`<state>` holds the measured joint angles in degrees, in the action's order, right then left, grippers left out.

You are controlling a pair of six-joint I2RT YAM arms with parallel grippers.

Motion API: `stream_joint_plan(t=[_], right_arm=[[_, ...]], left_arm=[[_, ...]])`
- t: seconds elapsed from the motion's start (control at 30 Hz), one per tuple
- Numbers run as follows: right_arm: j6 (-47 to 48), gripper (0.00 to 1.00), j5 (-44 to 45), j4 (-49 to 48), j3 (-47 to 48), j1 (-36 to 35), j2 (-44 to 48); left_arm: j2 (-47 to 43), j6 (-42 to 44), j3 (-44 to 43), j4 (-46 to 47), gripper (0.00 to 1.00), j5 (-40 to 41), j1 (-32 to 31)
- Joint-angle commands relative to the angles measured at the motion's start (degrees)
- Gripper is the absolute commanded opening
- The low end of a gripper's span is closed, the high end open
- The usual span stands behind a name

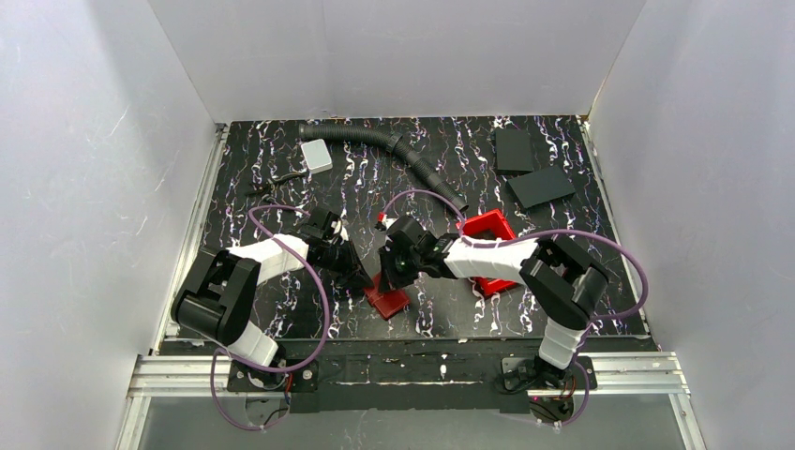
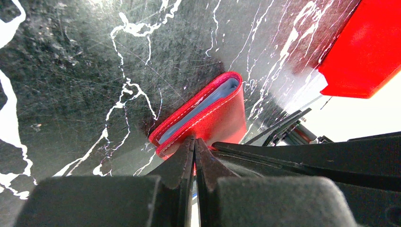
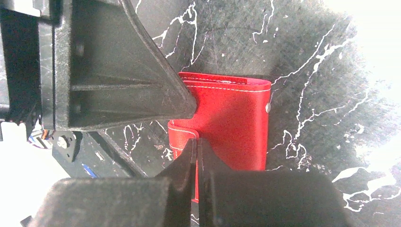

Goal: Put the credit cards into the card holder
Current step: Close the card holder at the center of the board.

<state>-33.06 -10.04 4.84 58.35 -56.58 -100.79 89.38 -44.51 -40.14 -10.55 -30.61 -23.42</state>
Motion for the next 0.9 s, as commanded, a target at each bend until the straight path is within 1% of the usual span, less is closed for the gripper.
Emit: stream_joint_plan(t=[0.0,0.13,0.33,0.57,0.73,0.87], right_arm=[[-0.2,0.01,-1.4,-0.4,-1.4,0.3,-0.9],[-1.3,0.01,-3.7,-1.4,-2.6,0.3,-0.2],[-2.0,0.01,-4.5,-1.1,-3.6,0.3,2.2],[-1.6,0.01,-4.0,-0.5,-3.9,0.3,3.7],[-1.6,0.01,-1.8,-1.1,-4.4,0.5,2.7],[-0.4,0.01,-1.6,-1.3,-2.1,0.4,1.5]], left_arm=[[0.2,1.9,0.8,-3.2,0.01,3.1,-0.1],[0.3,2.0,1.0,-3.1,0.01,3.1,0.0],[0.3,1.9,0.9,-3.1,0.0,3.1,-0.1],[0.2,1.9,0.9,-3.3,0.01,3.1,0.0],[0.0,1.9,1.0,-3.1,0.0,3.1,0.0],[0.2,1.8,1.0,-3.0,0.0,3.0,0.0]])
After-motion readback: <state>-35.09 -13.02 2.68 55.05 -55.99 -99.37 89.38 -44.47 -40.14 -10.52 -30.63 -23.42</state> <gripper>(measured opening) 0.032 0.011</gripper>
